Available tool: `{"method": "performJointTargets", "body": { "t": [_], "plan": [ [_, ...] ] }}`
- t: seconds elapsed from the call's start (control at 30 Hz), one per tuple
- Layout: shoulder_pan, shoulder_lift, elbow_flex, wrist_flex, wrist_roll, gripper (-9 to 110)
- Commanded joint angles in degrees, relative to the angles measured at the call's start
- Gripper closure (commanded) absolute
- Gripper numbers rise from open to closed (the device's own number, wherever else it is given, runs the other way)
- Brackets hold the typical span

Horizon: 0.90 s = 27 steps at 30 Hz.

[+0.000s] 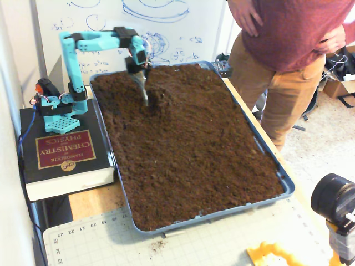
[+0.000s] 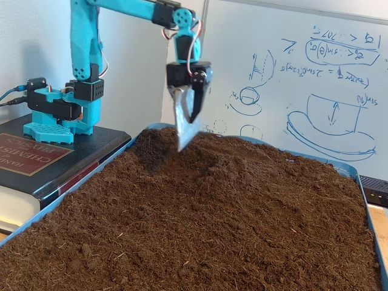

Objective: Build a berm.

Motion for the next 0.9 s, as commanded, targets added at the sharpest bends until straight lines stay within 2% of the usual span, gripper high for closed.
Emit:
{"method": "performJointTargets", "body": {
  "t": [0.0,0.23,0.53,0.87],
  "plan": [
    [2.6,8.3,5.7,1.3,-4.0,101],
    [8.8,9.8,18.0,0.3,-12.0,101],
    [10.6,5.1,30.1,-18.2,-14.0,101],
    [10.5,-9.9,29.0,-32.3,-14.0,101]
  ]
}}
